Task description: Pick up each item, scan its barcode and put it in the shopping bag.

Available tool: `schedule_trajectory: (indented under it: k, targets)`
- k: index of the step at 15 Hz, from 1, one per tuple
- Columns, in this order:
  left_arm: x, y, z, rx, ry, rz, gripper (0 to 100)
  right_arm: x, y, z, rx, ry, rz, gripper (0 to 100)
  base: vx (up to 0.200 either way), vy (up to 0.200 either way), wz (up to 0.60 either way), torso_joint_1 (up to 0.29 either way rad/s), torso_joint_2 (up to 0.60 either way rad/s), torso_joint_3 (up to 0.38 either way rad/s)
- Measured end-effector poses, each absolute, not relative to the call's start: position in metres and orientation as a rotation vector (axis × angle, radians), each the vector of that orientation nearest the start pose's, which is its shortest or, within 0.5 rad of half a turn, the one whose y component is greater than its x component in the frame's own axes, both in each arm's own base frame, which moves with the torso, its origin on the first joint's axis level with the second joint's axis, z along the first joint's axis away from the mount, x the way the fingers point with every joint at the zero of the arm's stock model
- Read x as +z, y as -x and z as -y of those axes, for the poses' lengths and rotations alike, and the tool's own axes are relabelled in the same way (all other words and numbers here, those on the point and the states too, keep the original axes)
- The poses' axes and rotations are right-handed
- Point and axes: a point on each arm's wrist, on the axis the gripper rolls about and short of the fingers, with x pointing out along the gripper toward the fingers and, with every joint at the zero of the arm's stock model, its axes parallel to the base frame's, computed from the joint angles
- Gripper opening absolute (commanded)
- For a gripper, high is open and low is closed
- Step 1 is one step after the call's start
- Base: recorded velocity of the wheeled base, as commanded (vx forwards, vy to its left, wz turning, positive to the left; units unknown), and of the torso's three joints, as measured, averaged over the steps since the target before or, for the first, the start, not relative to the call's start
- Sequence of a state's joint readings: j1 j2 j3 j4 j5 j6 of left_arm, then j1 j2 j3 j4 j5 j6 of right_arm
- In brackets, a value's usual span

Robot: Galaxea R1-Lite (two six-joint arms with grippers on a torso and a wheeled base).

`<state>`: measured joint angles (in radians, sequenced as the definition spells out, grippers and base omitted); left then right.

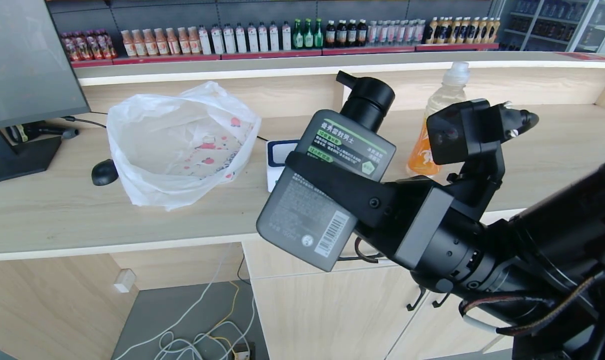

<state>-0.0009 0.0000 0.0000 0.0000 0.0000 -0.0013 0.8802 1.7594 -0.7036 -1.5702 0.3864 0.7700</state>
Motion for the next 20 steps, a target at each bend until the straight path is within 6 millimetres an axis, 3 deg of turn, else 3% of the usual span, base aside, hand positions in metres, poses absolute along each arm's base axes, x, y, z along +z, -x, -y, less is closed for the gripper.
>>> schedule_trajectory:
  k: [5,9,11,15,20]
  targets:
    - [0.075,0.023,0.0,-0.001,-0.002,0.0,100,0.219,-0.187,-0.2,1.266,-0.678,0.073,0,0.0,0.0,0.0,0.0,0.0,0.0]
    - [0.075,0.023,0.0,-0.002,0.0,0.0,100,0.204,-0.198,-0.156,1.056,-0.535,0.132,0,0.0,0.0,0.0,0.0,0.0,0.0]
    - [0.075,0.023,0.0,-0.002,-0.002,0.0,100,0.192,-0.198,-0.142,0.872,-0.367,0.198,0,0.0,0.0,0.0,0.0,0.0,0.0]
    - [0.075,0.023,0.0,-0.001,0.001,0.0,100,0.184,-0.203,-0.131,0.517,-0.134,0.272,0,0.0,0.0,0.0,0.0,0.0,0.0]
    - [0.075,0.023,0.0,-0.002,0.002,0.0,100,0.201,-0.218,-0.118,0.417,-0.107,0.355,0,0.0,0.0,0.0,0.0,0.0,0.0]
